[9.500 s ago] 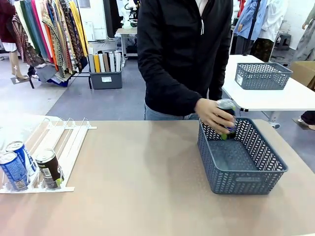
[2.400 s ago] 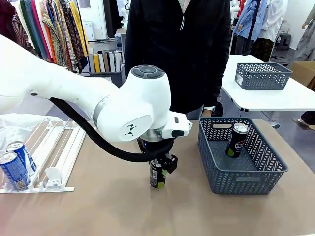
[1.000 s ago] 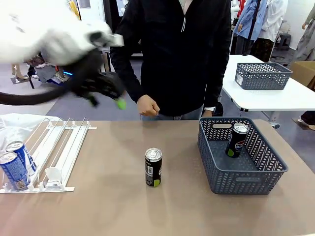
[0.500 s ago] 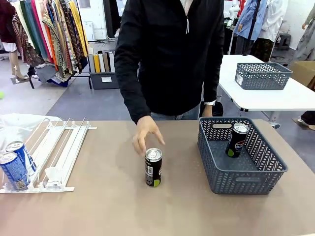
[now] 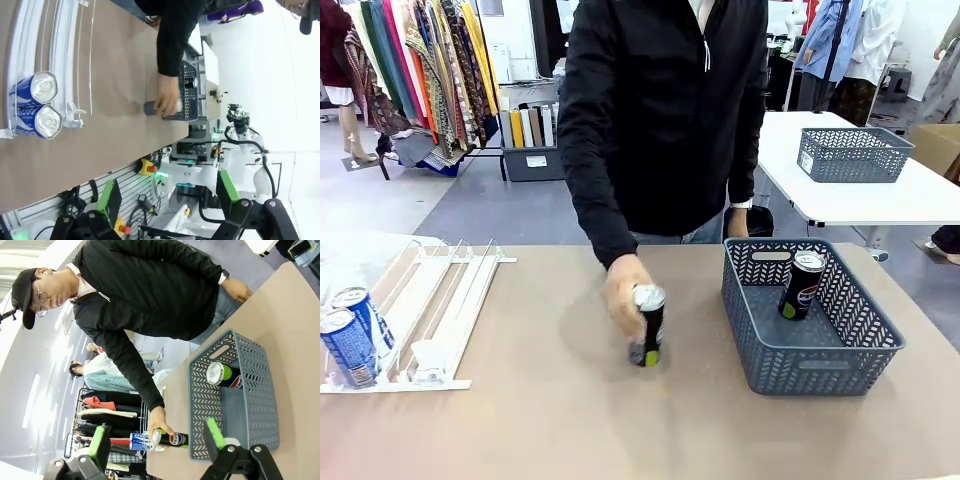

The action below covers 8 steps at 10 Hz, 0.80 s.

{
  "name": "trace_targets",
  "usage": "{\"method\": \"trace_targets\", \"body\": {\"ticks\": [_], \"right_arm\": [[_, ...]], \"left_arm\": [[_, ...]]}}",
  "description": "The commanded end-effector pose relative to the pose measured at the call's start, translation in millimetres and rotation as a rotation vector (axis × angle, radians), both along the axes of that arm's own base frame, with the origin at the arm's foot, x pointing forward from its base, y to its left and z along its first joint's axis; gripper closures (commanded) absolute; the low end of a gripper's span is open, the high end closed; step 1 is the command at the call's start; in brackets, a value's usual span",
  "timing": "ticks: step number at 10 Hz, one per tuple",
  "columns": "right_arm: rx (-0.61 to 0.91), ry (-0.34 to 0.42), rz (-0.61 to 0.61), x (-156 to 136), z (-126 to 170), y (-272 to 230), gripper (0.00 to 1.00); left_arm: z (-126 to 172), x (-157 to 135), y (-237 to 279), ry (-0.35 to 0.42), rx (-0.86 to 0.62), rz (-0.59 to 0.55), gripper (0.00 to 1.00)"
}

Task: Retrieve and store the cans from the dispenser.
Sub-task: Pick up the last remaining can from one row of the Automatic Can Dispenser and place it in the middle of the table, then pick up one can from the Automatic Can Dispenser and place it in the middle of the table.

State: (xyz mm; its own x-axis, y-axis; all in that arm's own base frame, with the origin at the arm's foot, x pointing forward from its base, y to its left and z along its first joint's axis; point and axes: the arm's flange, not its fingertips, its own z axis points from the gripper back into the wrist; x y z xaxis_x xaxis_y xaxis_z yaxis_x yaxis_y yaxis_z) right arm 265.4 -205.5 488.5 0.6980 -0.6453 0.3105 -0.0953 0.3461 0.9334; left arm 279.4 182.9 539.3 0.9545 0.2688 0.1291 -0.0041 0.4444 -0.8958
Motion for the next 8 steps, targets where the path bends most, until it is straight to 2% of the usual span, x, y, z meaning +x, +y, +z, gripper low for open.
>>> {"method": "trace_targets", "body": {"ticks": [1,8], "right_arm": [[0.002,-0.039,-0.005,3.9,1.6,-0.5,0.00],[0.002,-0.039,-0.005,3.9,1.6,-0.5,0.00]], "left_arm": [[6.5,2.0,-0.8,-0.009,0.003,-0.003,0.00],[6.5,2.0,-0.8,-0.009,0.003,-0.003,0.00]]}}
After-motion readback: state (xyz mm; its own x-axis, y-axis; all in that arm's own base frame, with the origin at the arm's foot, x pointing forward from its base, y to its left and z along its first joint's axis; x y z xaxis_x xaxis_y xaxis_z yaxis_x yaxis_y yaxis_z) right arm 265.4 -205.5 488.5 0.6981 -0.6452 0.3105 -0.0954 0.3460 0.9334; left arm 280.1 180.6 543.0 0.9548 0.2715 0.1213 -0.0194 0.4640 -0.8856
